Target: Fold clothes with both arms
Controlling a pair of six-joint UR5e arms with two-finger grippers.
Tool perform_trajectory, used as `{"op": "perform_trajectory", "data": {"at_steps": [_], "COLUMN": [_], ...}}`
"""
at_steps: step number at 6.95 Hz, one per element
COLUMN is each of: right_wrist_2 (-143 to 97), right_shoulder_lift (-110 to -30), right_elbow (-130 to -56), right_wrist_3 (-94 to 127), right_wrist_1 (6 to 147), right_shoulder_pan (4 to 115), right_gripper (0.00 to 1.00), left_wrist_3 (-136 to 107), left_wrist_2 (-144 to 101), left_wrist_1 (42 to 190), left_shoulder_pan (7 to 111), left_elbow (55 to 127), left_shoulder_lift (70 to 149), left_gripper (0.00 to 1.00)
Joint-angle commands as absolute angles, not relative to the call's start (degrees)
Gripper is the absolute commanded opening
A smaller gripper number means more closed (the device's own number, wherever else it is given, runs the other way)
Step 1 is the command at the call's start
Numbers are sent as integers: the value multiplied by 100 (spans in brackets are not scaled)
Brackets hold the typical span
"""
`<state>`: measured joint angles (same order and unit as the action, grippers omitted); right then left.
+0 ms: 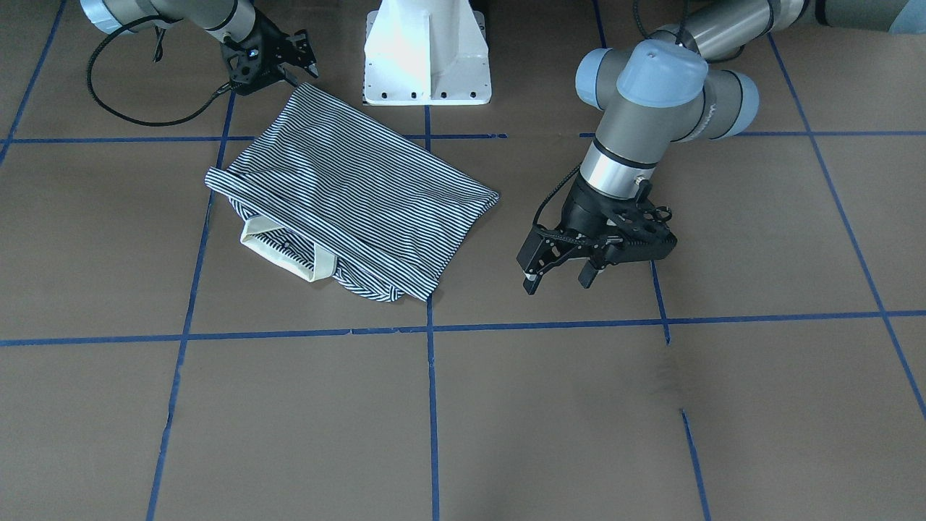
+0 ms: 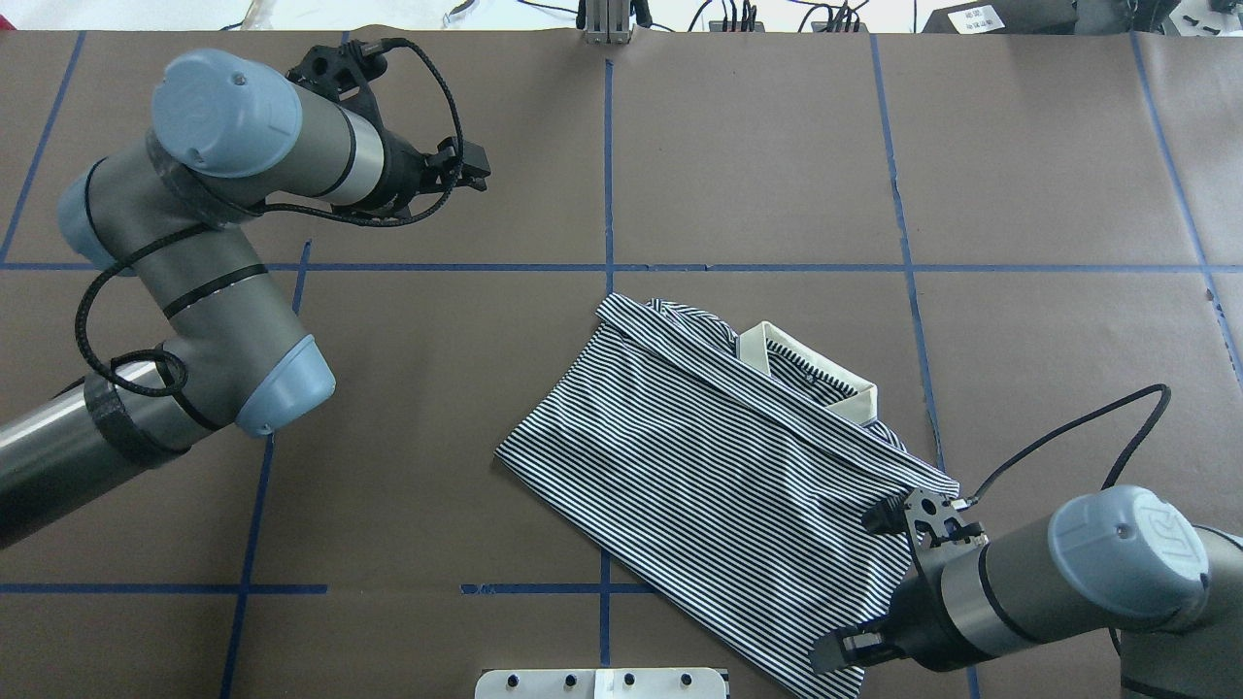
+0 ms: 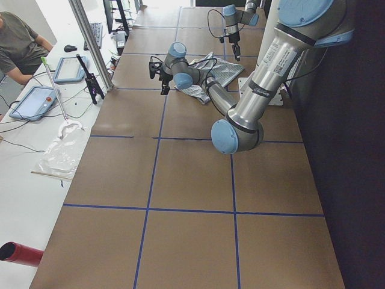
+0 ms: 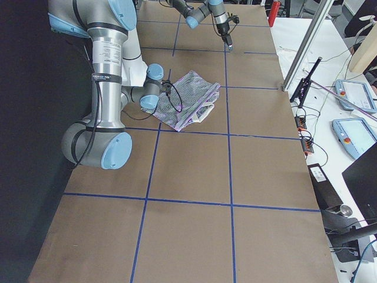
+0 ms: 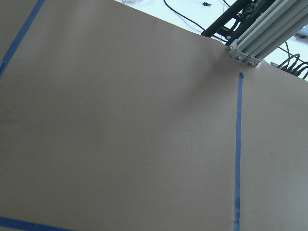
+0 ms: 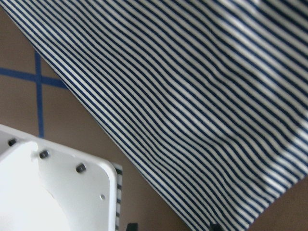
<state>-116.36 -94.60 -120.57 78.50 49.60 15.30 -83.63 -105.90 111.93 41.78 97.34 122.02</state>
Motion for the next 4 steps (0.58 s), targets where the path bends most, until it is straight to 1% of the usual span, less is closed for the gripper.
{"op": "perform_trajectory", "data": {"at_steps": [1, 2, 3, 4], "right_wrist_2": [-11663, -11663, -11654, -11646], "right_shoulder_lift": [-9361, -9169, -8976, -8956], "right_elbow": [-11980, -11866, -11709, -11637], "right_wrist_3": [7875, 7875, 7875, 7875], "right_wrist_1": [4342, 4342, 4350, 4351], "right_shoulder_pan": [2640, 3028, 3232, 3278], "right_gripper": [100, 100, 100, 100], "left_wrist_3": [-10062, -10786, -11219, -11337], "left_wrist_2": [-10506, -9911, -9688, -9633], "left_wrist_1": [10593, 10225, 9830, 9757], "left_shoulder_pan": [3100, 2441, 2052, 1987], "left_elbow": [10632, 10652, 10626, 10504], "left_shoulder_lift": [11788, 11830, 11917, 12014], "left_gripper": [99, 96, 93, 92]}}
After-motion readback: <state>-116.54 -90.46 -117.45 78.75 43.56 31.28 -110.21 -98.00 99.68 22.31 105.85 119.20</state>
